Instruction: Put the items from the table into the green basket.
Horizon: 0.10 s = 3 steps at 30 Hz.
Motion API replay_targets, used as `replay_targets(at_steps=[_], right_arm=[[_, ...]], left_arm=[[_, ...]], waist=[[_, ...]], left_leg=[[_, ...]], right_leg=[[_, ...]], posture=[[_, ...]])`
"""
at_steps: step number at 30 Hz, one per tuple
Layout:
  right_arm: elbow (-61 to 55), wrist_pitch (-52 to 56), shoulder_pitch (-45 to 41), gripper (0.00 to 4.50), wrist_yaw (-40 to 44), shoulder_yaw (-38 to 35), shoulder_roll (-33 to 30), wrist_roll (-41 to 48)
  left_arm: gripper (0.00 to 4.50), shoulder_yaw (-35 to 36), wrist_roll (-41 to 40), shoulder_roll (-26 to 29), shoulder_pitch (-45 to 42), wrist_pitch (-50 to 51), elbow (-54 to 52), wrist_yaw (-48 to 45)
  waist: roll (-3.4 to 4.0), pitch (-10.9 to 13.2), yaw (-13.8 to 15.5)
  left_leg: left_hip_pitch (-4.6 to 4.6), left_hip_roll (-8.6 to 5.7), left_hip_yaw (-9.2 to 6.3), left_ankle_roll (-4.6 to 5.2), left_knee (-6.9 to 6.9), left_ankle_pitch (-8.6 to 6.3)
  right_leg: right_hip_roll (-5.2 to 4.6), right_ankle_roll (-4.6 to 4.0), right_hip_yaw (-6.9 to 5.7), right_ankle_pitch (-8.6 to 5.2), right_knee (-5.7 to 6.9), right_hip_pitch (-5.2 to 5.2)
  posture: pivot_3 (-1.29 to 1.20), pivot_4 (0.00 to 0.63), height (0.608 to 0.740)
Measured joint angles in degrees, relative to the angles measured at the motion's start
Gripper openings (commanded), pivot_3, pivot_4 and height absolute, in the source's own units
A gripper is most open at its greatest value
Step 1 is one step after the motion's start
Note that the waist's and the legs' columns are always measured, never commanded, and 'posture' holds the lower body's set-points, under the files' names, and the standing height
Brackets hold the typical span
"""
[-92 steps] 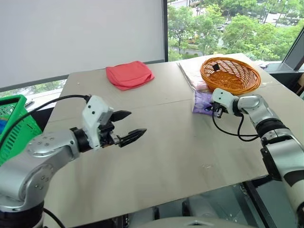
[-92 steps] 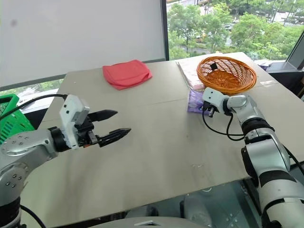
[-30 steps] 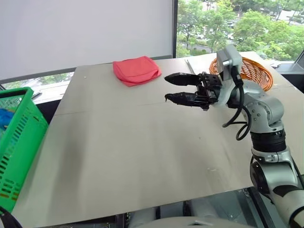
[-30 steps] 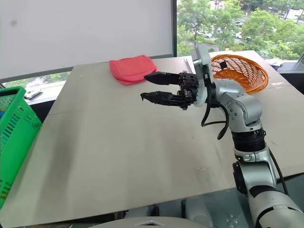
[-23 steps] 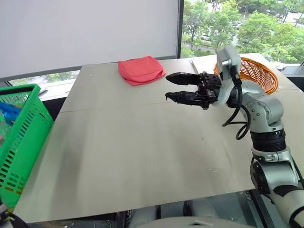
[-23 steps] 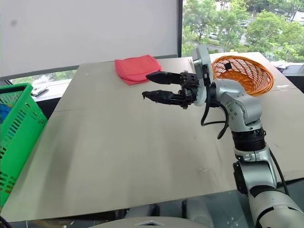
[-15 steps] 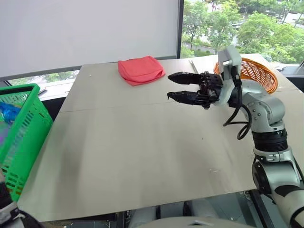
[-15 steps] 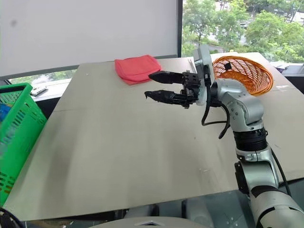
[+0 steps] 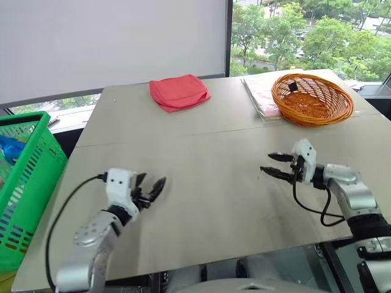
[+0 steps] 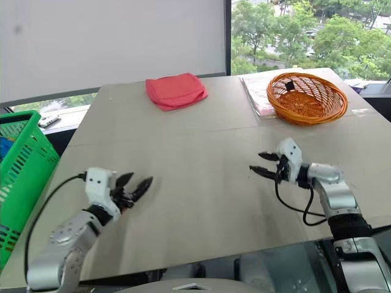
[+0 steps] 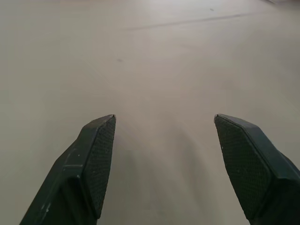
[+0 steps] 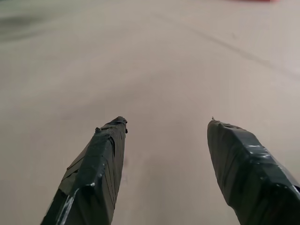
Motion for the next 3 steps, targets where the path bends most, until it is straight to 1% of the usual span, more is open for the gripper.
replay_targets(at_steps=[2, 3], right_arm=[[2.22, -3.01, 0.13, 2.95, -1.87, -0.37, 0.22, -1.42], [3.0, -3.92, 0.15, 2.95, -2.46, -0.5, 0.23, -1.92]], left_arm=[[3.41, -0.56, 0.13, -0.74, 0.97, -2.08, 1.59, -0.13], [3.41, -0.76, 0.25, -0.78, 1.38, -2.74, 2.14, -0.34]], waist=[[0.07, 0.16, -0.03], [0.07, 0.24, -0.04]], left_leg=[[0.55, 0.17, 0.21, 0.01, 0.0, 0.0], [0.85, 0.22, 0.25, 0.01, 0.0, 0.0]], right_leg=[[0.15, 0.17, 0.09, -0.15, -0.08, 0.49], [0.21, 0.08, 0.12, -0.25, -0.12, 0.82]], posture=[[-0.08, 0.0, 0.74], [-0.08, 0.0, 0.74]])
